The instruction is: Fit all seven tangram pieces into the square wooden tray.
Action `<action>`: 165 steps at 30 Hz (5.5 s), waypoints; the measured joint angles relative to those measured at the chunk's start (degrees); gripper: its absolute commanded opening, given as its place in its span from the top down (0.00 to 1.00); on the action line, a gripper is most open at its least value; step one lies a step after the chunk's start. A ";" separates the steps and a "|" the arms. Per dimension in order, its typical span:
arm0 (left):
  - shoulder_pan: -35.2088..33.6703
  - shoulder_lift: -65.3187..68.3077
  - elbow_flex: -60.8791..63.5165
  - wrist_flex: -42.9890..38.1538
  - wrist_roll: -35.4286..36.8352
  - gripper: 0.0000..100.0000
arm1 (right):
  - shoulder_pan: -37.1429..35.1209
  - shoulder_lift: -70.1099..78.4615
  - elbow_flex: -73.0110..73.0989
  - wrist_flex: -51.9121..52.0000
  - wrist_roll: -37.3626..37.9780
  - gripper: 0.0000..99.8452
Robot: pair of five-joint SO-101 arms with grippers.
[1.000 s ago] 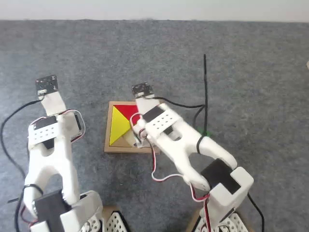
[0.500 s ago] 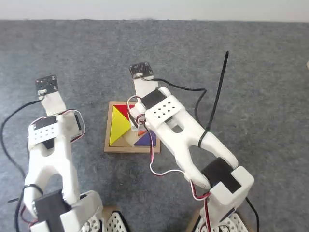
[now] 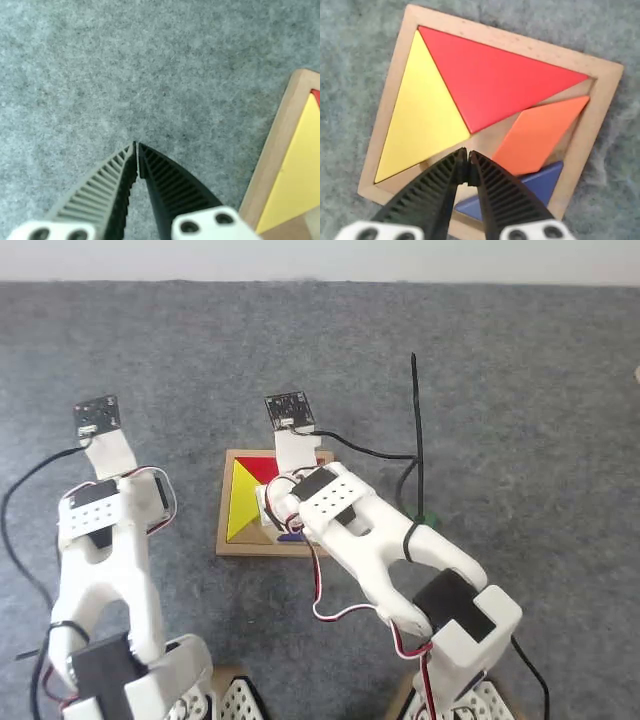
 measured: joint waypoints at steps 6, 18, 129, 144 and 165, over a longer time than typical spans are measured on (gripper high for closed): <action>0.00 0.00 0.00 0.00 0.00 0.99 | 4.75 5.45 -3.43 2.46 2.46 0.99; 0.00 0.00 0.00 0.00 0.00 0.99 | 8.70 8.09 -15.47 19.34 3.52 0.99; 0.00 0.00 0.00 0.00 0.00 0.99 | -1.05 -19.87 -1.76 23.74 36.66 0.98; 0.70 0.00 0.00 0.00 -0.18 0.99 | -3.34 4.40 -13.45 20.13 35.69 0.82; 0.35 0.00 0.00 -0.18 -0.18 0.99 | -3.25 4.75 -13.54 19.96 38.33 0.64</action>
